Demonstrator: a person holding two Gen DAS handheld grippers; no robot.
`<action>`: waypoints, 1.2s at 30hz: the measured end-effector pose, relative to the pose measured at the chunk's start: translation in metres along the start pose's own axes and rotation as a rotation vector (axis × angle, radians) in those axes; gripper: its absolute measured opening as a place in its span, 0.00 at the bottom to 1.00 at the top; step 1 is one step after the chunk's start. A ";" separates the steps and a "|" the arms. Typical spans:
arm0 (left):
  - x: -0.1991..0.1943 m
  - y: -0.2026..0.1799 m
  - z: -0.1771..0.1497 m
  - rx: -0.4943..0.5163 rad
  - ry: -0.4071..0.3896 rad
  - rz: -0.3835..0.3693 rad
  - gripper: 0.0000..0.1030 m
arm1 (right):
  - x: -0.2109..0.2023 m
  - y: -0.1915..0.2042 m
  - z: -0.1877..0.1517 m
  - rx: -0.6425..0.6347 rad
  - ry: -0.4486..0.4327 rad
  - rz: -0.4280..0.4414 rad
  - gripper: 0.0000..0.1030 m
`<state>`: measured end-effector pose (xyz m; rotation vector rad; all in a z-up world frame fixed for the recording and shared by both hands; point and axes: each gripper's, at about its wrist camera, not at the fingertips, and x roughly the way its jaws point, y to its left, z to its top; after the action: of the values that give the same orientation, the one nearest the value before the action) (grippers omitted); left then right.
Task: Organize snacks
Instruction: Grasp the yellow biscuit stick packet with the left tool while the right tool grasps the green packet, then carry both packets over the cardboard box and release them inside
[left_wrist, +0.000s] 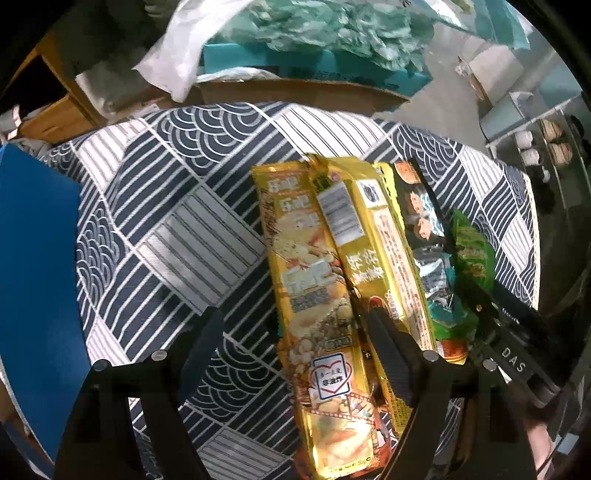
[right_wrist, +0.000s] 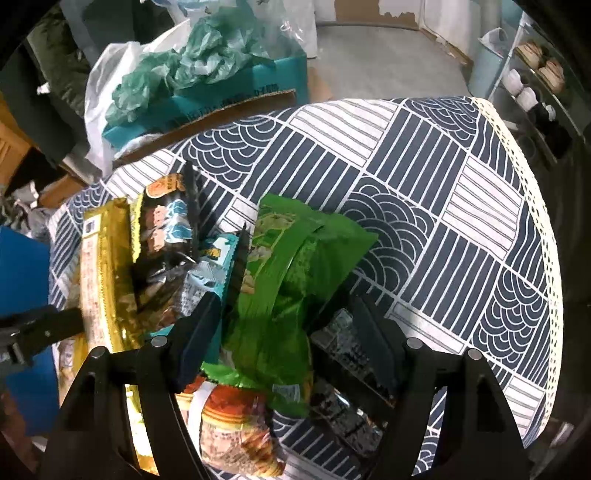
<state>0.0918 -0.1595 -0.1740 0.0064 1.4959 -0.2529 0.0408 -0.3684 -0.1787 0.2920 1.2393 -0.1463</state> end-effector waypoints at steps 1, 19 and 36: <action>0.004 -0.002 0.000 0.009 0.010 0.007 0.79 | 0.001 0.000 0.000 -0.003 0.003 -0.004 0.73; 0.004 0.017 -0.003 0.011 0.000 -0.069 0.31 | 0.007 0.016 0.000 -0.090 0.014 -0.038 0.30; -0.054 0.033 -0.026 0.113 -0.167 0.011 0.31 | -0.053 0.032 -0.008 -0.124 -0.087 -0.050 0.30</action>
<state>0.0684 -0.1148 -0.1280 0.0820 1.3139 -0.3213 0.0249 -0.3383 -0.1263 0.1461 1.1649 -0.1230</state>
